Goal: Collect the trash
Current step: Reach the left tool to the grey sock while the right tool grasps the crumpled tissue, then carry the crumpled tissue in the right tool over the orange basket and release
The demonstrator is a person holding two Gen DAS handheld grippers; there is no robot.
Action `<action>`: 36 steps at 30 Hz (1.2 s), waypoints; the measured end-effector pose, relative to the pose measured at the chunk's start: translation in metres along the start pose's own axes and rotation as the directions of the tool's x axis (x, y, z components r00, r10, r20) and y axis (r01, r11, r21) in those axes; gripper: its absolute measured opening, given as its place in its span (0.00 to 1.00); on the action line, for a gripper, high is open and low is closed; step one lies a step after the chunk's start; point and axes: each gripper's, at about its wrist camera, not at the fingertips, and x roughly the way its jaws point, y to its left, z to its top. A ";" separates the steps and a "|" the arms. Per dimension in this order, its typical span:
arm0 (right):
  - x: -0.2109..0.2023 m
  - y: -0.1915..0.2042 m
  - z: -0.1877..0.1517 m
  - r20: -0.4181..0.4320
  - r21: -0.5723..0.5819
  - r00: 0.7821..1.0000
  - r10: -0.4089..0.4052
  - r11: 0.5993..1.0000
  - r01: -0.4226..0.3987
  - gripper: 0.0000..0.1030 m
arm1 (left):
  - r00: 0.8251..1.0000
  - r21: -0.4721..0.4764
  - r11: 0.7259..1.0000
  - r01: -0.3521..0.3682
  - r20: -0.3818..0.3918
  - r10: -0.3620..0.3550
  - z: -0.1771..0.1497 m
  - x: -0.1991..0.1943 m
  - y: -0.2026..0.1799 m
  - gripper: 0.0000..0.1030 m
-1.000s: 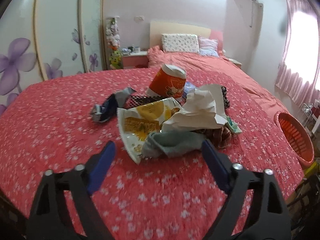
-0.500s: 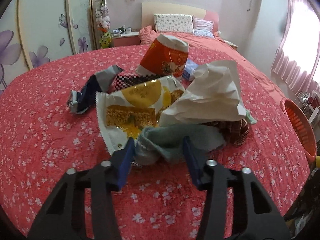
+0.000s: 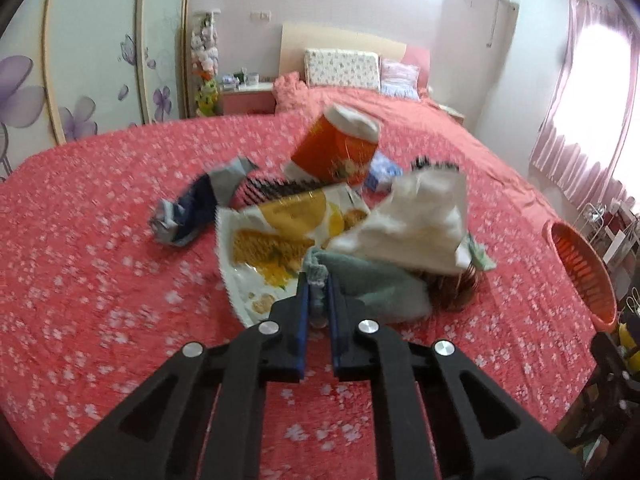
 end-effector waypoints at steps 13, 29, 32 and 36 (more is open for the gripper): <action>0.014 0.044 0.031 -0.012 -0.004 0.972 0.237 0.972 -0.237 0.98 | 0.986 -0.086 0.995 -0.054 0.154 0.067 0.027 -0.061 0.048 0.09; 0.071 0.111 0.052 -0.162 -0.031 0.902 0.399 0.912 -0.409 0.52 | 0.976 -0.176 0.980 -0.097 0.174 0.128 0.029 -0.085 0.101 0.09; 0.075 0.115 0.052 -0.160 -0.049 0.911 0.381 0.918 -0.393 0.45 | 0.978 -0.180 0.979 -0.097 0.168 0.127 0.027 -0.084 0.105 0.09; 0.078 0.121 0.055 -0.154 -0.080 0.917 0.368 0.920 -0.383 0.33 | 0.979 -0.178 0.980 -0.092 0.162 0.121 0.027 -0.081 0.105 0.09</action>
